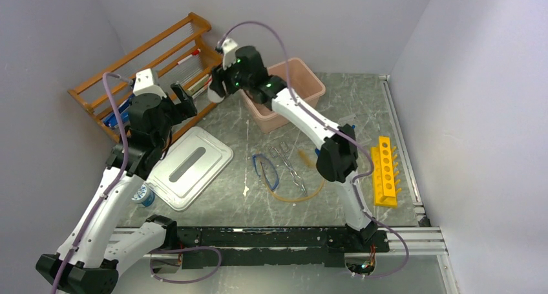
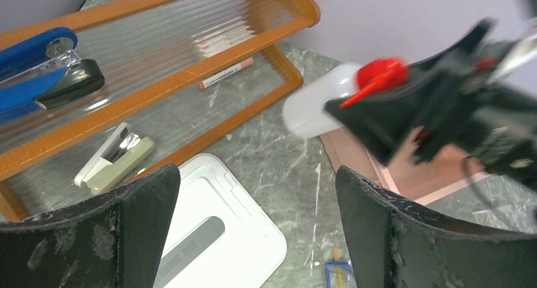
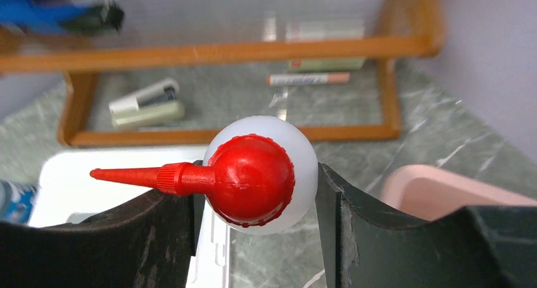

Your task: Organize the chemistry lab equipment

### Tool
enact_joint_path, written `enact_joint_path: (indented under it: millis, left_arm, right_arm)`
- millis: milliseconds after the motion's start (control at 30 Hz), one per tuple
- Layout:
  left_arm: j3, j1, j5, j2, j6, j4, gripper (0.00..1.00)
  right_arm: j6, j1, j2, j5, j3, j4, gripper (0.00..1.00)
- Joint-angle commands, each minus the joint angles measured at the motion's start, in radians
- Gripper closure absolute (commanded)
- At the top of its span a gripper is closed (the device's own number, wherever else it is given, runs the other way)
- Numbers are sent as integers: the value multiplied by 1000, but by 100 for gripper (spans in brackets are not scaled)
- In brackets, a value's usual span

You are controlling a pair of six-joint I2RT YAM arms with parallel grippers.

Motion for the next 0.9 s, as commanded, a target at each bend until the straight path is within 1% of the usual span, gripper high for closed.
enact_joint_path:
  millis: [0, 133, 267, 433, 567, 733, 867]
  left_arm:
    - [15, -5, 12, -16, 1, 62, 4]
    - [2, -5, 52, -10, 8, 94, 4]
    - [-19, -5, 127, 6, 23, 162, 4]
    - [-37, -5, 257, 53, 46, 250, 5]
    - [-44, -5, 369, 100, 65, 316, 7]
    - [-50, -5, 382, 148, 68, 358, 7]
    - [-32, -5, 394, 184, 74, 366, 7]
  right_arm:
    - [58, -53, -88, -4, 40, 2, 53]
    - [53, -122, -140, 2, 23, -2, 53]
    - [28, -210, -188, 1, -68, 25, 53]
    - [-28, -271, -196, 48, -130, 31, 54]
    - [-45, -308, -173, 55, -173, 55, 54]
    - [-87, -324, -124, 71, -242, 116, 54]
    - [-120, -333, -90, 56, -271, 160, 55]
